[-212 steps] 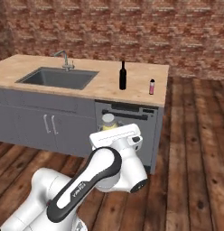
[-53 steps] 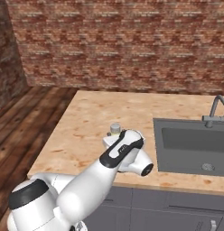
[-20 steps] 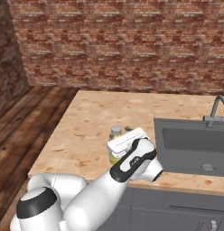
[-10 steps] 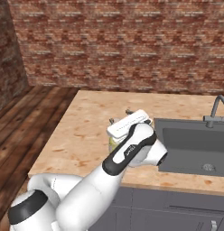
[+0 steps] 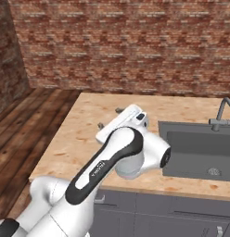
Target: Move the drinks to the dining counter.
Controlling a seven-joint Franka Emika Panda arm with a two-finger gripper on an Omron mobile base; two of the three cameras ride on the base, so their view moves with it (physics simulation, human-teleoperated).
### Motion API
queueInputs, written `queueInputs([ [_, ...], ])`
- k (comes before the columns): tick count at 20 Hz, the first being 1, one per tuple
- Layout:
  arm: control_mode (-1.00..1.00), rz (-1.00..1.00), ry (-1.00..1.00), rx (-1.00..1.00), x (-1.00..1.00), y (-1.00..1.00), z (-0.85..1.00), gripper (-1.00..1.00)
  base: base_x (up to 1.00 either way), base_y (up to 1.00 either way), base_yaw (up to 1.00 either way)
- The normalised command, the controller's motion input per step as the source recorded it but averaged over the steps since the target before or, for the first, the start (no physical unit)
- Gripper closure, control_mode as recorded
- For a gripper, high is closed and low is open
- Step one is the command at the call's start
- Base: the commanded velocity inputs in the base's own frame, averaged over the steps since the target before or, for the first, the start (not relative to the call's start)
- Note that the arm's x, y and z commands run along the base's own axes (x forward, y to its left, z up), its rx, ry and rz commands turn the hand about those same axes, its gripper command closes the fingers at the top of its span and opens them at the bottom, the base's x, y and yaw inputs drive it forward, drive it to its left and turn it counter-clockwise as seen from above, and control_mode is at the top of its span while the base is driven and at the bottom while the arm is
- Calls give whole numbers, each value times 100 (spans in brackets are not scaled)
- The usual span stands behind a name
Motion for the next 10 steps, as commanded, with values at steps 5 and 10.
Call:
queueInputs([
  [5, -100, 0, -14, -21, -97, 57, 44, -100, 0, 0, 0],
  [10, -100, 0, -12, -18, -85, 57, 43, -100, 0, 0, 0],
])
